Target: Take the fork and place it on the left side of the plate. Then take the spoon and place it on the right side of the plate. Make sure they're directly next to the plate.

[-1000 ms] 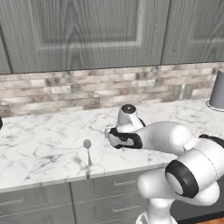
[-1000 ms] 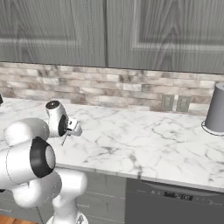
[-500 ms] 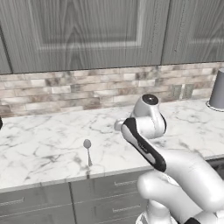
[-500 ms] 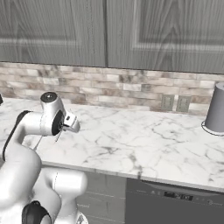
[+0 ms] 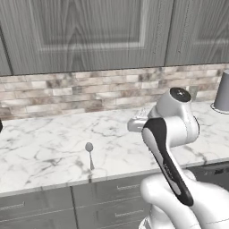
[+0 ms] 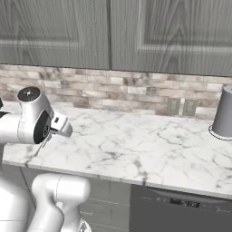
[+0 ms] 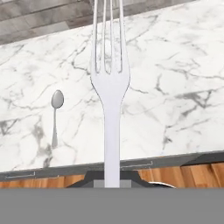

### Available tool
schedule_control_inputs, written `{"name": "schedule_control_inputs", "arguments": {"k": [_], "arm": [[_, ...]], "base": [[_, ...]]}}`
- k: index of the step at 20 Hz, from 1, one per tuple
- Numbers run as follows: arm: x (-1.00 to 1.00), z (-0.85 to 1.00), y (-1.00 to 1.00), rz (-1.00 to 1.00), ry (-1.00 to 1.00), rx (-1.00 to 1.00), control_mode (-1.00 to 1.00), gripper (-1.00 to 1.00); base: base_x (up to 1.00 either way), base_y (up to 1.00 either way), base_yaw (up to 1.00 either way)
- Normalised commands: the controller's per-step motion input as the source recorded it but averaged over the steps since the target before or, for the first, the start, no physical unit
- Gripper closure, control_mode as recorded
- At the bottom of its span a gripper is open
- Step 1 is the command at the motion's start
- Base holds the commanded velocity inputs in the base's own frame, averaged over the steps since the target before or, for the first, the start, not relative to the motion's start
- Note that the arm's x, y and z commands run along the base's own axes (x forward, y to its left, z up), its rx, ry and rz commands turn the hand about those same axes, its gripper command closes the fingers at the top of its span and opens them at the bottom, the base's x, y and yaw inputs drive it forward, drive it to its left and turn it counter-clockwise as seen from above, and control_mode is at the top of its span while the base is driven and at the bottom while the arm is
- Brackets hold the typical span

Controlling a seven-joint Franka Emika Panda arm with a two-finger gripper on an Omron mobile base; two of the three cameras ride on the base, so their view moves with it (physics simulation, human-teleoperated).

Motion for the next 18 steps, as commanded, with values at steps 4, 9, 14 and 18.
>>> {"name": "schedule_control_inputs", "arguments": {"k": [4,9,14,18], "arm": [[-0.91,0.46,-0.11,0.00,0.02,0.00,-1.00,1.00],[-0.39,-0.27,-0.02,-0.02,0.11,-0.01,-1.00,1.00],[-0.36,-0.06,-0.08,0.09,-0.10,0.02,-1.00,1.00],[0.00,0.00,0.00,0.00,0.00,0.00,1.00,1.00]], "base": [[0.00,0.00,0.00],[0.00,0.00,0.00],[0.00,0.00,0.00],[-0.83,-0.16,0.26]]}}
